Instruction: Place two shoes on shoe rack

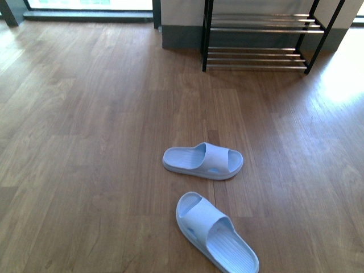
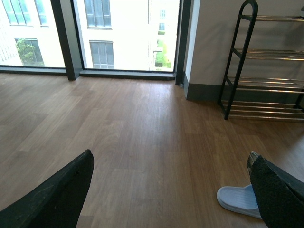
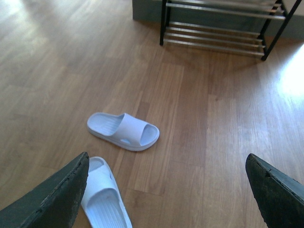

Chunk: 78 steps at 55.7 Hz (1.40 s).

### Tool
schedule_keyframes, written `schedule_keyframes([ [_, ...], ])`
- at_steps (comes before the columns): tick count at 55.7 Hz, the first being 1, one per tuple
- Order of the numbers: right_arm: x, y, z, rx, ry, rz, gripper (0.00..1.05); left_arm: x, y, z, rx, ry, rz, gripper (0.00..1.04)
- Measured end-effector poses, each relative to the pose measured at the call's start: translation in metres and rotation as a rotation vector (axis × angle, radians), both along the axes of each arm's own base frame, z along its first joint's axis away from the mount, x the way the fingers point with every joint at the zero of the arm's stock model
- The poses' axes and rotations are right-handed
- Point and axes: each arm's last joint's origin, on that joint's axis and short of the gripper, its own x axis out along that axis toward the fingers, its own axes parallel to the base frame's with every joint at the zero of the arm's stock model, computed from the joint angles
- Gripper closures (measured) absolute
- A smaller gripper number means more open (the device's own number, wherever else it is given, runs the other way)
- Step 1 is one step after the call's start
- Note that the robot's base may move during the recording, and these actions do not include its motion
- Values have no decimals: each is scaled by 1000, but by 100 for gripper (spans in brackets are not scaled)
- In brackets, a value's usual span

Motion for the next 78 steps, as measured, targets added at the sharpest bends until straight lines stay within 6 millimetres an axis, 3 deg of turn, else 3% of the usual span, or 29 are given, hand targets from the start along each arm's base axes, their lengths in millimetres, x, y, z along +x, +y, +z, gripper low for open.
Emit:
schedule_keyframes([
  [7, 51, 3, -31, -56, 105, 43, 9, 0, 0, 0, 0, 0, 0, 9],
  [11, 79, 10, -66, -85, 185, 98, 9, 0, 0, 0, 0, 0, 0, 9],
  [16, 99, 15, -106, -126, 266, 144, 9, 0, 0, 0, 0, 0, 0, 9],
  [19, 106, 16, -124, -148, 303, 167, 9, 0, 0, 0, 0, 0, 0, 9],
  [26, 124, 18, -193, -226, 434, 244, 9, 0, 0, 0, 0, 0, 0, 9],
  [39, 127, 19, -257, -240, 592, 329, 9, 0, 0, 0, 0, 0, 0, 9],
  [60, 149, 33, -313, -152, 685, 311, 9, 0, 0, 0, 0, 0, 0, 9],
  [78, 165, 47, -327, -131, 668, 335, 9, 0, 0, 0, 0, 0, 0, 9],
])
